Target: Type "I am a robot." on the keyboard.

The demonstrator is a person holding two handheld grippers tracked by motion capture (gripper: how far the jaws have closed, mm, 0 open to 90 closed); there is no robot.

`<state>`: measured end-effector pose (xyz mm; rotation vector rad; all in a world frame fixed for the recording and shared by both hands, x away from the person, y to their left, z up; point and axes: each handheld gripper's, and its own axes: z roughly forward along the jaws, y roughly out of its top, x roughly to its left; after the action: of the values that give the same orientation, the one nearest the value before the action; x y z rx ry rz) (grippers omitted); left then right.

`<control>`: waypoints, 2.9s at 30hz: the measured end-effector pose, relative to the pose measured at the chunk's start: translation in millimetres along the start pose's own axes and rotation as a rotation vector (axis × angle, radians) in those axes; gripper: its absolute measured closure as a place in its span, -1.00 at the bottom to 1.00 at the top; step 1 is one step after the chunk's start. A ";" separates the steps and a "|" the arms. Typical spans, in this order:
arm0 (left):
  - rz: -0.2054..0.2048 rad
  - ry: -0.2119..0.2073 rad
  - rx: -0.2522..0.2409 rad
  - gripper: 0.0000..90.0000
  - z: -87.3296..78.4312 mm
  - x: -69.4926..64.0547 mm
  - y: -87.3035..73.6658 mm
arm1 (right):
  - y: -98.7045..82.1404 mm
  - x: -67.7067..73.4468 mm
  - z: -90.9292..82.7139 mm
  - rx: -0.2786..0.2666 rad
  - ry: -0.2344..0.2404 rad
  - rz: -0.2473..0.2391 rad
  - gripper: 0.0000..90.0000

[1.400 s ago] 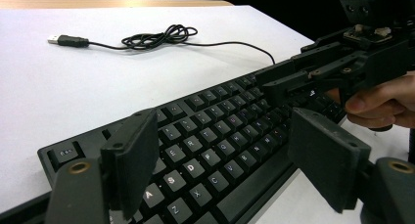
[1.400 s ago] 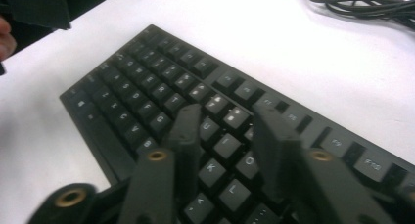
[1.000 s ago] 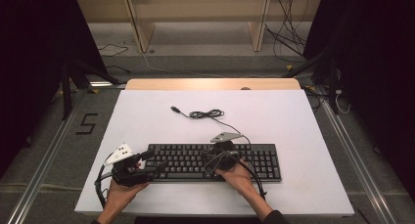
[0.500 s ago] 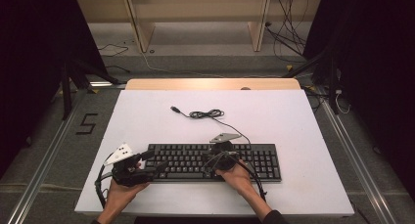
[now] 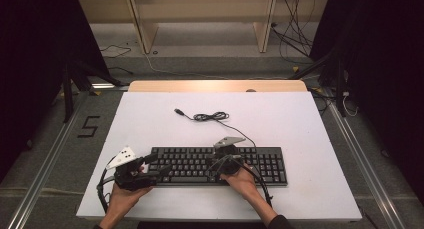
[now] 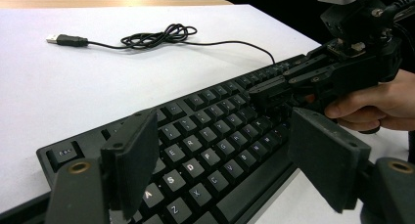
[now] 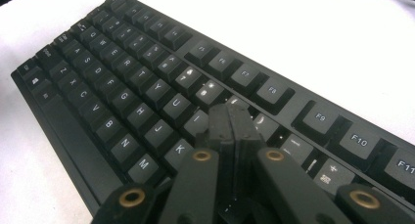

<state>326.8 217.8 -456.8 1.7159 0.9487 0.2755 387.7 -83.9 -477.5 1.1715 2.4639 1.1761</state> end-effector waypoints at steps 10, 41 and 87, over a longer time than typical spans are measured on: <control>0.002 0.002 0.002 -0.40 -0.1 0.0 -0.1 | -2.4 1.6 1.9 0.004 -0.020 -0.012 1.00; -0.029 0.035 0.087 -0.29 17.0 6.4 4.5 | -9.3 10.6 -31.3 -0.089 0.090 0.000 0.17; 0.060 0.007 0.349 0.98 84.5 2.0 19.9 | -25.9 19.3 -56.7 -0.123 0.114 -0.009 -0.20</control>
<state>388.5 158.3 -471.1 2.0651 0.9947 0.1611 334.0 -113.0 -454.6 1.0881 2.4341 1.4069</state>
